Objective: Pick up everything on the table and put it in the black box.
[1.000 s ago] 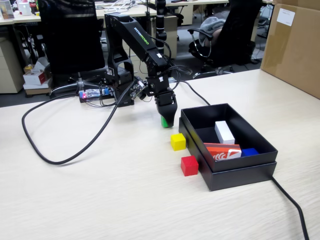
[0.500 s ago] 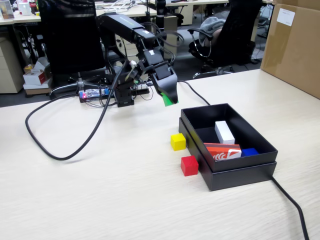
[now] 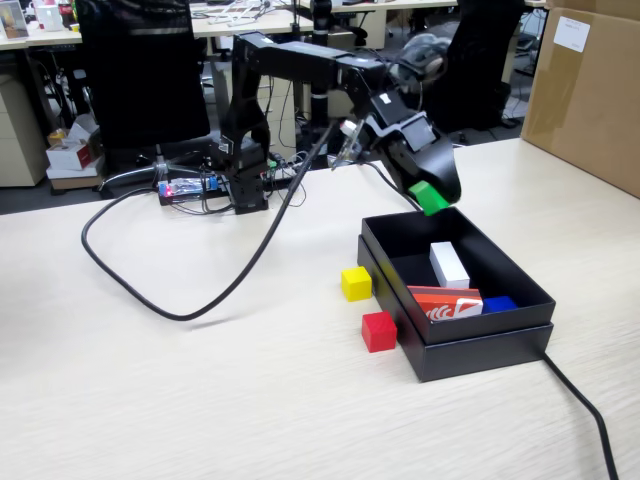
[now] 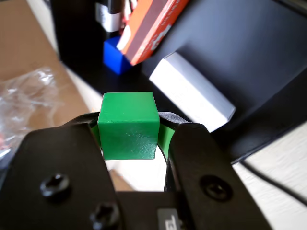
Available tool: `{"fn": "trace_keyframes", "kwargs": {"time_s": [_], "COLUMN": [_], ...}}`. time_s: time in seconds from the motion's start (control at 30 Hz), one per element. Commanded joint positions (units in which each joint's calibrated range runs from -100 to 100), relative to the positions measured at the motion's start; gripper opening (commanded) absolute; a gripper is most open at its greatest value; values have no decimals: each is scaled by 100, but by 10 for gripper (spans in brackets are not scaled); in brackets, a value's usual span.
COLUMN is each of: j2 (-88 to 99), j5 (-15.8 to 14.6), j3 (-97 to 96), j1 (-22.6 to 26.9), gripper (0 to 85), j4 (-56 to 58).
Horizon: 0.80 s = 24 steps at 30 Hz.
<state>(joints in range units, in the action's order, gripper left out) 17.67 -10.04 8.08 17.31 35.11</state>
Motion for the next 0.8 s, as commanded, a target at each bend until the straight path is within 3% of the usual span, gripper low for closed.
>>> {"fn": "trace_keyframes", "kwargs": {"time_s": [0.0, 0.13, 0.3, 0.5, 0.77], "j2": [-304, -637, -717, -729, 580], "j5": [181, 298, 303, 274, 347], "j3": [525, 53, -454, -572, -300], "j1": [34, -44, -88, -117, -176], "gripper": [69, 102, 202, 265, 362], "j4": [-43, -43, -69, -103, -34]}}
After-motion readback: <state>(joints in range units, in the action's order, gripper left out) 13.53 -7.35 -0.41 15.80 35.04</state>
